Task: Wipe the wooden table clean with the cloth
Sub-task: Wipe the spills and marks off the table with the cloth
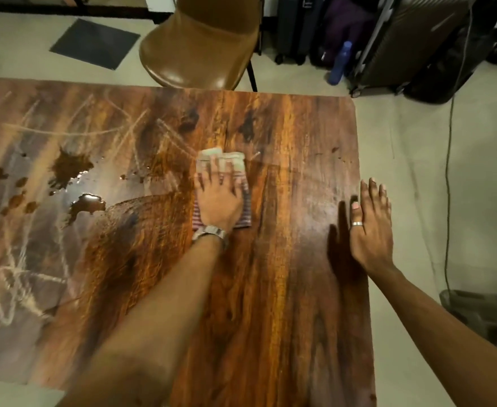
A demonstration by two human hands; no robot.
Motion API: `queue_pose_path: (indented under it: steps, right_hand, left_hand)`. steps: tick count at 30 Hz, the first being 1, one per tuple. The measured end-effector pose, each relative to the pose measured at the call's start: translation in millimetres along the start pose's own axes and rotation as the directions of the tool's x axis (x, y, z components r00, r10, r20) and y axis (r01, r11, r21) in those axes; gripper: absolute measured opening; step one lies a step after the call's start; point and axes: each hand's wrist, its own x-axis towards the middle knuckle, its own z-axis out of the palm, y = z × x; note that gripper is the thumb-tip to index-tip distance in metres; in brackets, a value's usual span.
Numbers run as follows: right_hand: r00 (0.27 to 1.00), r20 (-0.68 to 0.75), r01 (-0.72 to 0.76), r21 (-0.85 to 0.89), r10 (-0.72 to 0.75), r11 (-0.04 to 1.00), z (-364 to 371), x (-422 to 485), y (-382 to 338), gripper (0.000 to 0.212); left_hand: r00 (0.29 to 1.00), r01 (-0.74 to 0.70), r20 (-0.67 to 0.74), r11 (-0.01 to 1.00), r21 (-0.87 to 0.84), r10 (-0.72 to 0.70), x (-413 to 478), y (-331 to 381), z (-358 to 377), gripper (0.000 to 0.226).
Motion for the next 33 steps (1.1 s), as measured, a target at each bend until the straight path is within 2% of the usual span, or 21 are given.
queue_pose_path:
  steps: [6, 9, 12, 16, 21, 24, 27, 30, 33]
  right_hand:
    - [0.998, 0.036, 0.06, -0.001, -0.06, 0.998, 20, 16, -20, 0.064]
    - [0.996, 0.033, 0.08, 0.007, -0.08, 0.997, 29, 24, -27, 0.063]
    - [0.994, 0.031, 0.101, 0.006, -0.101, 0.995, 38, 34, -30, 0.06]
    - [0.993, 0.015, 0.119, -0.016, -0.119, 0.993, 39, 48, -36, 0.057]
    - [0.997, -0.019, 0.069, 0.011, -0.068, 0.998, 29, 59, -48, 0.059]
    - [0.999, -0.034, 0.042, -0.008, -0.042, 0.999, 19, 59, -50, 0.06]
    - [0.999, -0.038, 0.025, -0.027, -0.026, 0.999, 10, 57, -47, 0.059]
    - [0.999, -0.035, 0.006, -0.051, -0.007, 0.999, 4, 59, -44, 0.059]
    - [0.999, -0.045, 0.002, -0.05, -0.004, 0.999, 11, 61, -46, 0.06]
  left_hand:
    - [0.936, 0.343, -0.091, 0.939, 0.036, -0.339, 1, -206, -60, 0.062]
    - [0.911, 0.407, -0.093, 0.913, 0.035, -0.403, 14, -249, -71, 0.059]
    - [0.892, 0.443, -0.114, 0.897, 0.014, -0.438, 43, -253, -74, 0.059]
    - [0.95, 0.297, -0.111, 0.954, 0.048, -0.291, 87, -201, -63, 0.062]
    - [0.998, -0.022, -0.051, 0.998, 0.065, 0.025, 98, -34, -23, 0.064]
    - [0.967, -0.253, 0.019, 0.967, -0.013, 0.254, 70, 81, 8, 0.061]
    - [0.915, -0.392, 0.124, 0.919, 0.041, 0.385, 34, 164, 37, 0.069]
    - [0.898, -0.431, 0.154, 0.894, 0.123, 0.412, 4, 186, 48, 0.089]
    - [0.876, -0.477, 0.086, 0.879, 0.005, 0.475, -19, 156, 47, 0.077]
